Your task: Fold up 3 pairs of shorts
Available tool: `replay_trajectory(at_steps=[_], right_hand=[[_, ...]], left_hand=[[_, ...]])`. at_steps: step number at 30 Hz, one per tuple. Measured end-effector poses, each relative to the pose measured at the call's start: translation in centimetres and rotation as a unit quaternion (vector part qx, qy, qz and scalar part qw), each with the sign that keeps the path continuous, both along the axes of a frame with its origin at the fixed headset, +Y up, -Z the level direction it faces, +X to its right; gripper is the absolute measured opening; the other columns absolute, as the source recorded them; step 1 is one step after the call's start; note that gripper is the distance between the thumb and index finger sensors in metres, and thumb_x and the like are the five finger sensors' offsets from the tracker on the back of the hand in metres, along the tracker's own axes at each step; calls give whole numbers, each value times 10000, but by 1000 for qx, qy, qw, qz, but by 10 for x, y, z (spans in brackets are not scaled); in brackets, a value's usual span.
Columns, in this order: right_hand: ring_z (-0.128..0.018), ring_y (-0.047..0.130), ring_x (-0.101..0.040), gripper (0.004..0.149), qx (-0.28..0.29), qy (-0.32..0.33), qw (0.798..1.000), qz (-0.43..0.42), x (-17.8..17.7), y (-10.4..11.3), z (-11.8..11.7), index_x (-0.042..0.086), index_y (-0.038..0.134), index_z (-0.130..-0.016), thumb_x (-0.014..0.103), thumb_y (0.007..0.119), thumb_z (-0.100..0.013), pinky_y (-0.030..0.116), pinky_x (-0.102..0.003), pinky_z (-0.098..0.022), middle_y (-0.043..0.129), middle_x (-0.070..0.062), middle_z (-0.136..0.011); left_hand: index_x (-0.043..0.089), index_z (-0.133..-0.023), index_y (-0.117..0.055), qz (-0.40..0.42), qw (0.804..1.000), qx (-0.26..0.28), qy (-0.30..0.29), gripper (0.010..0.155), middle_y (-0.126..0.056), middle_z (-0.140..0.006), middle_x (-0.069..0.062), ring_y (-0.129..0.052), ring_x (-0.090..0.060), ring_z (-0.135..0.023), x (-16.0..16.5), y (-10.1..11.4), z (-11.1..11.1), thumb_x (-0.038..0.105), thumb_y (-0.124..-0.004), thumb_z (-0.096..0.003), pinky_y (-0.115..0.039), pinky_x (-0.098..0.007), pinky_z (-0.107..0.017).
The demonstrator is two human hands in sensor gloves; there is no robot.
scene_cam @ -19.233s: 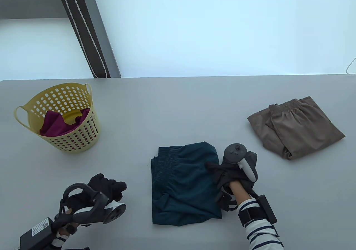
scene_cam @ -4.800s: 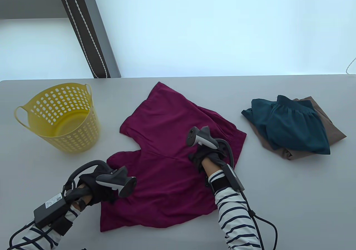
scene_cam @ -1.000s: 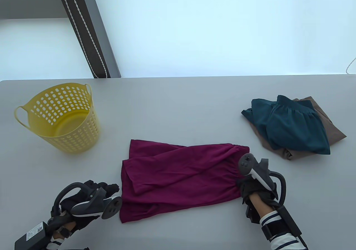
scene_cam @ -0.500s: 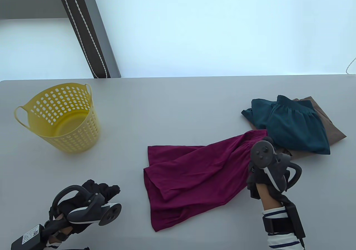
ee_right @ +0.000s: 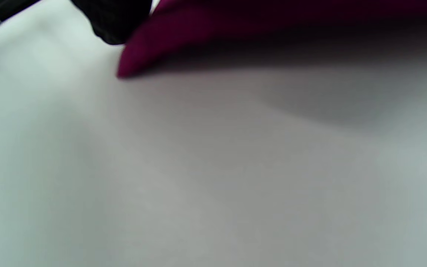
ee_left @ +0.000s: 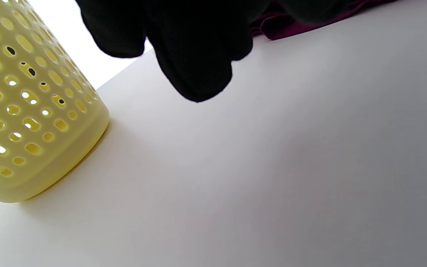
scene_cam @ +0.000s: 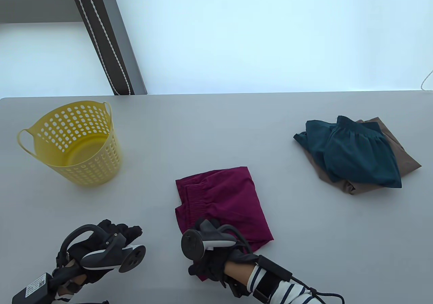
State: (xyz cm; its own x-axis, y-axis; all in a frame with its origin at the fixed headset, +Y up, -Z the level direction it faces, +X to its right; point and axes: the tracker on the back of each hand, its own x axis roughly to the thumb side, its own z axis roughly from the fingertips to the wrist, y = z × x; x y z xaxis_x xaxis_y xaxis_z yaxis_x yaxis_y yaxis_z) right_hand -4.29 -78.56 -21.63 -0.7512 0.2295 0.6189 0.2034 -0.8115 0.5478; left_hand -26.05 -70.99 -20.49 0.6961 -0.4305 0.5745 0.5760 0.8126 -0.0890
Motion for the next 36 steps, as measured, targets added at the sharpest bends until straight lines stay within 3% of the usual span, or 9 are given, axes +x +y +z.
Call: replay_trajectory(at_steps=[4, 7, 11, 14, 17, 21, 25, 31, 36], right_hand=[[-758, 26, -683, 960, 20, 21, 999, -15, 5, 21, -8, -7, -138, -912, 544, 524, -488, 237, -699, -538, -132, -358, -877], [-799, -27, -657, 956, 163, -63, 971, -162, 24, 60, -24, 85, -179, -907, 569, 527, -482, 182, -707, -569, -173, -329, -891], [-811, 26, -679, 998, 321, -184, 914, -164, 73, 92, -57, 27, -179, -920, 620, 491, -480, 221, -711, -574, -132, -391, -894], [-775, 76, -716, 1014, 273, -326, 892, -156, 119, 82, -89, -83, -20, -978, 640, 489, -482, 259, -722, -536, -45, -452, -889], [-705, 47, -752, 1025, 86, -476, 857, -177, 167, 40, -110, -171, 139, -981, 635, 526, -481, 229, -743, -476, -22, -497, -858], [-663, 39, -761, 1037, -8, -468, 874, -136, 174, 7, -113, -223, 230, -953, 628, 576, -472, 210, -742, -445, -18, -525, -825], [-679, 79, -756, 959, 28, -421, 899, -119, 152, 8, -115, -174, 301, -950, 565, 663, -457, 239, -733, -461, 25, -508, -851], [-739, 241, -740, 497, 99, -428, 890, -121, 130, 14, -112, 1, 595, -812, 290, 763, -445, 341, -720, -500, 245, -458, -920], [-733, 330, -763, 419, 76, -447, 873, -178, 136, 34, -110, 0, 715, -730, 245, 813, -404, 409, -735, -493, 339, -471, -912]], left_hand=[[223, -1022, -442, 4, 1000, 12, 6, 642, -819, -888, 13, -995, -110, -695, -3, 3, -1, 479, -619, -461, -761, -484, -686], [224, -1021, -445, 2, 1000, 7, 4, 639, -820, -886, 16, -996, -108, -692, -3, 2, -1, 479, -620, -461, -762, -483, -685], [225, -1019, -450, 1, 1000, 3, 0, 636, -823, -882, 17, -999, -106, -688, -1, 0, 0, 478, -620, -461, -763, -480, -686], [229, -1016, -460, 0, 1000, 3, -2, 629, -829, -875, 25, -1003, -102, -681, -1, 0, 0, 478, -620, -461, -766, -476, -685], [233, -1013, -466, -2, 1000, 1, -2, 624, -834, -869, 31, -1005, -99, -675, 0, 0, 0, 477, -621, -461, -768, -474, -684], [233, -1011, -472, -6, 1000, -7, -2, 620, -838, -865, 34, -1007, -97, -672, 1, -1, 0, 477, -621, -460, -770, -473, -681], [232, -1012, -471, 3, 1000, -25, -6, 622, -836, -867, 32, -1006, -97, -674, 3, -1, 1, 477, -621, -460, -769, -472, -682], [236, -1010, -477, -4, 1000, -22, -6, 617, -838, -865, 35, -1007, -95, -673, 4, -1, 2, 477, -621, -461, -770, -471, -683], [236, -1007, -486, -7, 1000, -26, -4, 611, -841, -861, 35, -1010, -94, -668, 3, -1, 2, 475, -621, -461, -772, -471, -680]])
